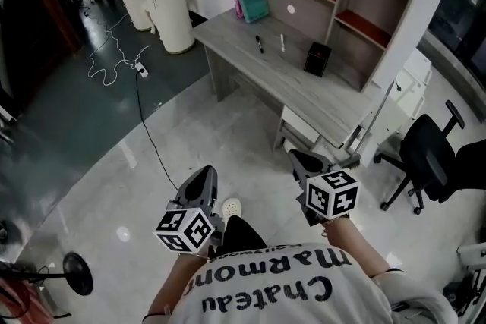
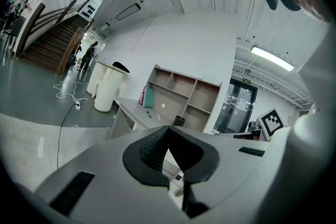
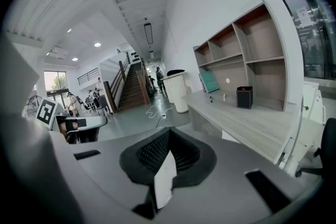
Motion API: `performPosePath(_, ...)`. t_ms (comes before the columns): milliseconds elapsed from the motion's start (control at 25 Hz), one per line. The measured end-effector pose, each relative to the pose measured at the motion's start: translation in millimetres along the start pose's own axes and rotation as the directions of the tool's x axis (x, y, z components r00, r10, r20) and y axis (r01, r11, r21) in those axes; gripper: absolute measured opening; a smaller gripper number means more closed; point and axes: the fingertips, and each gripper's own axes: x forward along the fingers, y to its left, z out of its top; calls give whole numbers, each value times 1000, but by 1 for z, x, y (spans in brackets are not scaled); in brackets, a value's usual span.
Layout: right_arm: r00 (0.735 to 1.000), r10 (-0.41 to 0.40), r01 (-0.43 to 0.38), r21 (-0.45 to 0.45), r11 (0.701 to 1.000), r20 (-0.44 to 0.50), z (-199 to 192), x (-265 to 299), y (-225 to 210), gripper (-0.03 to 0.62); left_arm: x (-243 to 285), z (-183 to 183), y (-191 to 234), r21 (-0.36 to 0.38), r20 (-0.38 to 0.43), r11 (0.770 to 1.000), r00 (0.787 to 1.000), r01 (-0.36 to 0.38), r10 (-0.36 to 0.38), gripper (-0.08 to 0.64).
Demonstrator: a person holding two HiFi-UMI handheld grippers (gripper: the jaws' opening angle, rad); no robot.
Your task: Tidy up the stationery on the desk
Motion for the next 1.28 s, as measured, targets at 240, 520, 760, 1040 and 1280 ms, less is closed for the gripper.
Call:
performPosePath(240, 998, -52, 52, 4, 999, 22, 43, 52, -15, 11, 58, 49, 26, 43, 4, 997, 998, 69, -69, 15)
performPosePath(520, 995, -71, 71, 11, 997, 68, 102, 118, -15, 11, 107, 115, 69, 84, 22, 991, 994, 105, -107, 15)
performPosePath(760, 991, -82, 82, 1, 997, 104, 141, 166, -11, 11, 140, 160, 102, 110, 60, 984, 988, 138, -145, 15)
performPosePath(1040, 986, -113, 115, -8, 993, 125, 164, 204, -15, 11, 164, 197, 131, 177, 135, 972, 975, 154, -179, 15)
performPosePath(1280, 983, -124, 126, -8, 992, 137, 180, 227, -17, 11, 181, 207, 163, 88, 123, 985, 979, 151, -161, 15)
